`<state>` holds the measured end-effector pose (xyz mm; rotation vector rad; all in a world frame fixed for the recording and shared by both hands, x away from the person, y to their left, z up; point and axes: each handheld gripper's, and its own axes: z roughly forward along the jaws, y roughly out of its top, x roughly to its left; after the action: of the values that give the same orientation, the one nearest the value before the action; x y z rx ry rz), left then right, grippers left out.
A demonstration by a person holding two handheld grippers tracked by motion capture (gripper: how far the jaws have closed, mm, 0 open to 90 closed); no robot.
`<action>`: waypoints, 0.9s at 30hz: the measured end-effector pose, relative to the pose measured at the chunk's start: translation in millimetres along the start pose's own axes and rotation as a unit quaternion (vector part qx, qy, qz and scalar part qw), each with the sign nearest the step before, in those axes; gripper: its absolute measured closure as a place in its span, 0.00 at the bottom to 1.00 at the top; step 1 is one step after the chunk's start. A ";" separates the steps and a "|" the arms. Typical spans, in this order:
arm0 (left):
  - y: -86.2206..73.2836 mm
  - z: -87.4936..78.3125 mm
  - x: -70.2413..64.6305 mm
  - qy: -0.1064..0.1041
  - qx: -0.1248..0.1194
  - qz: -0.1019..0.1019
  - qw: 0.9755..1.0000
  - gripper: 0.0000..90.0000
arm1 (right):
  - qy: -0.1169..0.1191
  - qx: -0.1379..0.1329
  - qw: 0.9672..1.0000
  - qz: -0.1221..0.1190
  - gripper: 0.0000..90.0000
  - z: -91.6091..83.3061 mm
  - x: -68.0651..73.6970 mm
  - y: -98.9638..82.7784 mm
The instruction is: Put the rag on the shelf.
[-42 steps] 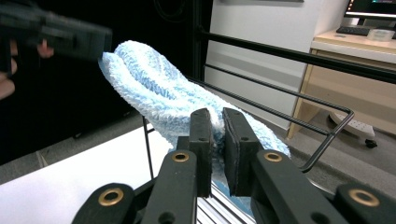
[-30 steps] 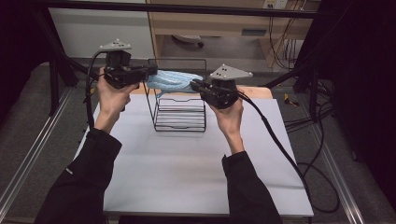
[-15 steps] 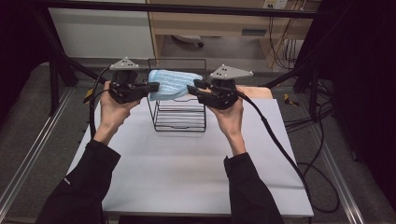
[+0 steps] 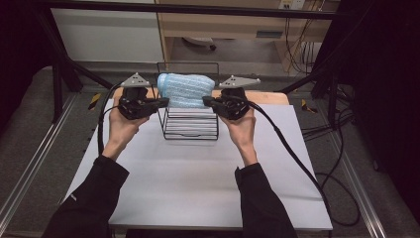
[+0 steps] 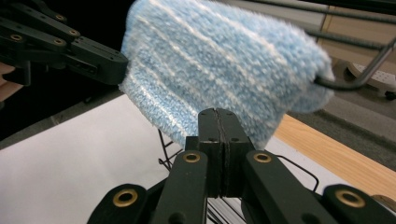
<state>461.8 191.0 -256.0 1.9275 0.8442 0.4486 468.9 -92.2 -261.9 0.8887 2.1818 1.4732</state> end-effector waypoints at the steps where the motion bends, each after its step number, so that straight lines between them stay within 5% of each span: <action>1: -1.3 2.0 0.5 0.002 0.000 -0.001 1.000 1.00 | -0.002 0.000 1.000 0.000 1.00 1.7 -1.3 -2.5; 9: -8.3 18.4 6.3 0.018 -0.006 -0.012 1.000 1.00 | -0.018 -0.011 1.000 0.006 1.00 13.3 -9.4 -15.6; 17: -9.0 16.1 5.6 0.022 -0.014 -0.009 1.000 1.00 | -0.016 -0.021 1.000 -0.003 1.00 10.3 -7.3 -16.8; 27: 0.3 -3.3 -2.8 0.008 -0.035 -0.008 0.999 0.88 | -0.003 -0.043 0.999 -0.015 0.79 -5.8 3.9 -8.5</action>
<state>457.9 191.0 -254.0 1.8536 0.8424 0.4780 460.0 -95.8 -267.3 0.8258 2.1009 1.5365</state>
